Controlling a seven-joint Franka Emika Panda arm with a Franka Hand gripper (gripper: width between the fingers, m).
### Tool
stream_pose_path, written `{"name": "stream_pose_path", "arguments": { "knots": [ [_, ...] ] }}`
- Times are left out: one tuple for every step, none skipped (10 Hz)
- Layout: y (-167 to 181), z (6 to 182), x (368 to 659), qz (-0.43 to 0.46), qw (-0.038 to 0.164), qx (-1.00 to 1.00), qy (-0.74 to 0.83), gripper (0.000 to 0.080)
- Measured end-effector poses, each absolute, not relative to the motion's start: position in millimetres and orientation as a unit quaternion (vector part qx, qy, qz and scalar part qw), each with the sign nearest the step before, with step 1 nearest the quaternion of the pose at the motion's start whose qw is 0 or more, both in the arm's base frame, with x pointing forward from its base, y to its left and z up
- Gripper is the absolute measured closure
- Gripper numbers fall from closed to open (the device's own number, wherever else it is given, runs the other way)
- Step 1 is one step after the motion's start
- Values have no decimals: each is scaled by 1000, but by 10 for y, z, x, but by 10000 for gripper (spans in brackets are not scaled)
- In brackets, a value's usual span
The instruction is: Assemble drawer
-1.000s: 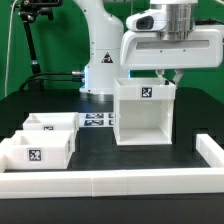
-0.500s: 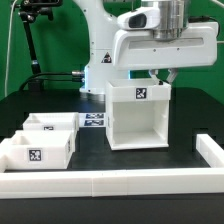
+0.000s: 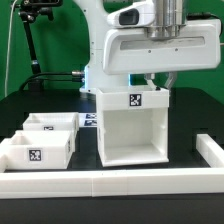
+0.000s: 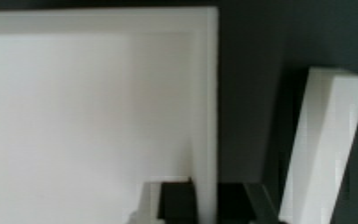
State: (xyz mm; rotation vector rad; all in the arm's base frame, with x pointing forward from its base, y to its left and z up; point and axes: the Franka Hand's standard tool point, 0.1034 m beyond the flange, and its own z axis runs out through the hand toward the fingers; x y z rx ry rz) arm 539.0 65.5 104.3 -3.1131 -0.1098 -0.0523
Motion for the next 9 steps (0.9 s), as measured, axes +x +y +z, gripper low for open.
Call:
{"name": "stream_pose_path", "arguments": {
  "knots": [
    [660,1022,5452,-19,14,-999,-35,762],
    [662,1020,5444,-19,14,-999,-35,762],
    [662,1019,5445,-19,14,-999,-35,762],
    [663,1019,5446,-19,14,-999,-35,762],
    [664,1019,5446,-19,14,-999,-34,762],
    [666,1019,5446,-19,14,-999,-28,762],
    [678,1019,5444,-18,18,-1000,2,762],
    [692,1019,5443,-17,22,-999,38,762],
    [711,1014,5449,-15,27,-996,83,762]
  ]
}}
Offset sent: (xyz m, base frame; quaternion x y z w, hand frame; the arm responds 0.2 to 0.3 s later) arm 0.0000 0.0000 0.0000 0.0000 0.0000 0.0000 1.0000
